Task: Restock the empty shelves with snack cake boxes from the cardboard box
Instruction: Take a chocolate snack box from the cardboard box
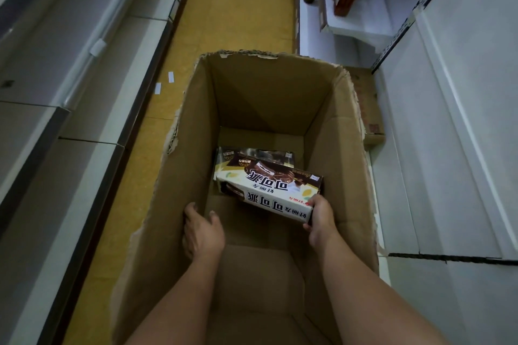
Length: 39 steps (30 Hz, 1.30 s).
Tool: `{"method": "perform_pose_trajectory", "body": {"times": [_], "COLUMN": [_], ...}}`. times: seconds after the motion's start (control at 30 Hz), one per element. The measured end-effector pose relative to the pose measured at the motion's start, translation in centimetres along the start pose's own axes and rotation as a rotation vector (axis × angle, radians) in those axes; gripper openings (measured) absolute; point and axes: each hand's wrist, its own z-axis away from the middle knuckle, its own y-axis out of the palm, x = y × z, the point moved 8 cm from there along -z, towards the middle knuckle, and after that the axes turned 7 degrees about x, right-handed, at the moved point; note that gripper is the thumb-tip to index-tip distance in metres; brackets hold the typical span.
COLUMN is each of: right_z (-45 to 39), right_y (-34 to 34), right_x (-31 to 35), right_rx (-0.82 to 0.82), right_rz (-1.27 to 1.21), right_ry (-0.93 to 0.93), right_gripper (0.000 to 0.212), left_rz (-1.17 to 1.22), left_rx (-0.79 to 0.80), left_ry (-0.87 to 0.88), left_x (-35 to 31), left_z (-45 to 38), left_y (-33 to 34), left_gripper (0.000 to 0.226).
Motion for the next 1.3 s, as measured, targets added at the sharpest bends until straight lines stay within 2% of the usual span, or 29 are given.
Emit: {"method": "perform_pose_trajectory", "body": {"times": [0.27,0.37,0.47,0.57,0.63,0.73,0.83,0.93,1.0,1.17,1.23,1.3], "right_z": [1.9,3.1,4.5,7.3,9.1,11.5,12.7,13.6,14.2,18.3,19.3,18.6], "right_y": [0.1,1.4,3.2,4.9,5.4,5.1,4.5,3.6,3.3,7.2,7.9,8.1], "right_x": [-0.8,-0.7,-0.5,0.0,0.2,0.7,0.8,2.6,4.8,9.0,9.1,8.7], "right_rx": [0.042,0.064,0.122,0.212,0.274,0.338,0.392,0.338,0.282,0.46,0.417,0.345], "right_rz": [0.021,-0.063,-0.172,-0.314,-0.357,-0.288,-0.077,0.159,0.248,0.291,0.352,0.349], "right_ry": [0.013,0.032,0.048,0.077,0.088,0.116,0.166,0.102,0.028,0.0,-0.006,-0.029], "right_gripper": [0.034,0.039,0.051,0.043,0.035,0.026,0.033,0.048,0.062,0.068,0.067,0.068], "left_rz": [0.059,0.171,0.397,0.552,0.626,0.686,0.637,0.622,0.565,0.343,0.369,0.405], "left_rx": [0.08,0.209,0.367,0.494,0.548,0.572,0.48,0.457,0.531,0.729,0.743,0.72], "left_ry": [-0.08,-0.113,-0.095,-0.126,-0.12,-0.044,-0.033,0.012,0.056,0.121,0.086,0.088], "left_x": [0.6,-1.4,-4.1,-6.4,-7.8,-9.8,-10.8,-11.7,-12.8,-14.2,-13.7,-12.9], "left_z": [1.5,2.0,3.2,4.9,5.6,6.3,7.3,7.9,8.1,11.1,12.1,12.6], "left_y": [0.4,1.2,2.5,3.0,2.8,1.4,-1.0,-3.7,-5.6,-10.3,-11.4,-12.2], "left_gripper": [0.056,0.063,0.077,0.094,0.095,0.077,0.066,0.065,0.057,0.031,0.021,0.022]}}
